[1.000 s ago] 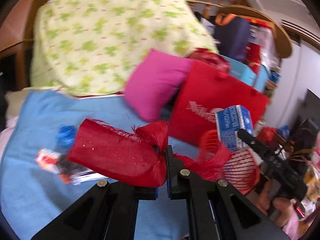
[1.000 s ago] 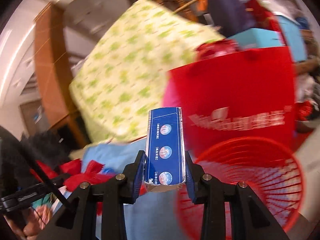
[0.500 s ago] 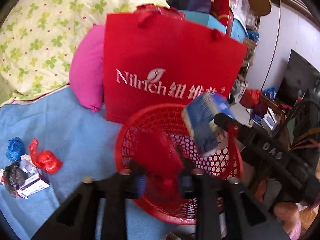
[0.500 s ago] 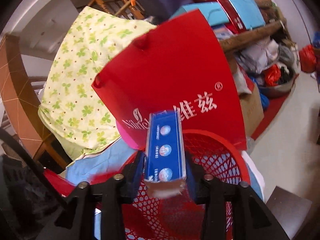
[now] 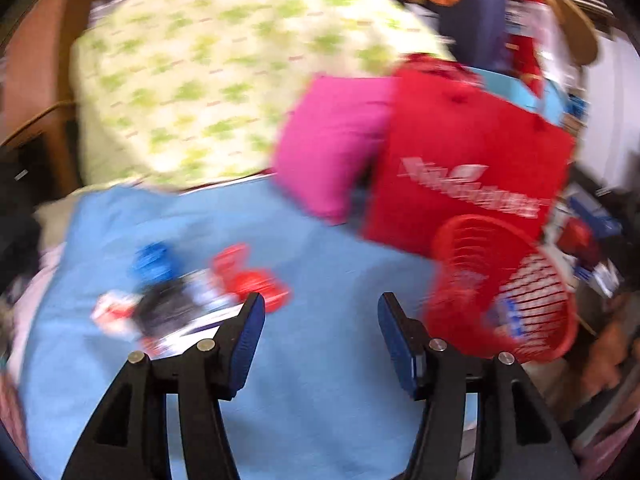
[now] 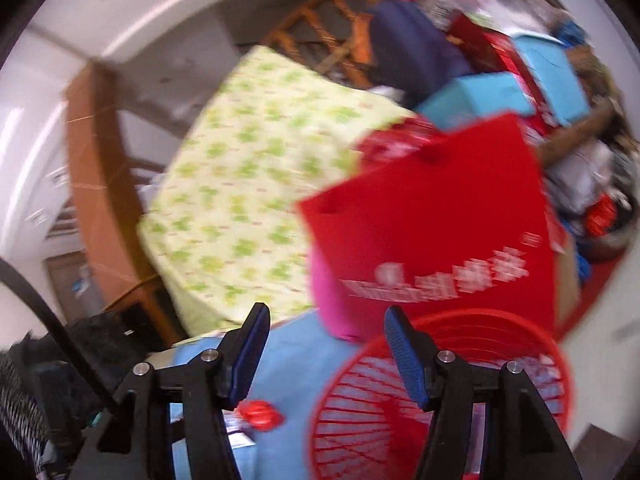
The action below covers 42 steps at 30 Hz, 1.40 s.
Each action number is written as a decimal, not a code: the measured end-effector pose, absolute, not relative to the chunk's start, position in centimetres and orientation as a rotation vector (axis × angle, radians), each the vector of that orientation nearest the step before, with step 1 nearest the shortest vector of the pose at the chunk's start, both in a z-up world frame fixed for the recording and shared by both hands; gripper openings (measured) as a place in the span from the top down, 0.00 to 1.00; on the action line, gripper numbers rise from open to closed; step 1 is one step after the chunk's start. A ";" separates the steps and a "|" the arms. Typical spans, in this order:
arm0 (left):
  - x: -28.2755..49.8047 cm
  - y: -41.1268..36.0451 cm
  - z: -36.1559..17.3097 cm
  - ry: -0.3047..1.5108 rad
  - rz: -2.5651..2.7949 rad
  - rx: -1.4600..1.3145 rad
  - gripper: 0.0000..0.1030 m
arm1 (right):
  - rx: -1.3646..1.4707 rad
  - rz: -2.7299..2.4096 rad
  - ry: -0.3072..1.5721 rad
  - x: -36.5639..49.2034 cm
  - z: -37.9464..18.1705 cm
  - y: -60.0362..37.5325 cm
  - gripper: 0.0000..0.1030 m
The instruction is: Collect trash
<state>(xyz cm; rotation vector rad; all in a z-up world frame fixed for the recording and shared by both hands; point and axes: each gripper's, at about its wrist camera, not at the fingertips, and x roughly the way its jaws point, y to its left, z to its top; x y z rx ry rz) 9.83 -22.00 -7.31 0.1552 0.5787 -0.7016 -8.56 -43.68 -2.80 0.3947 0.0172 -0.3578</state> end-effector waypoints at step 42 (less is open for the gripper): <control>28.3 -18.3 -16.9 0.757 -0.498 0.041 0.34 | 0.496 -0.165 0.795 26.6 -21.0 -38.8 0.41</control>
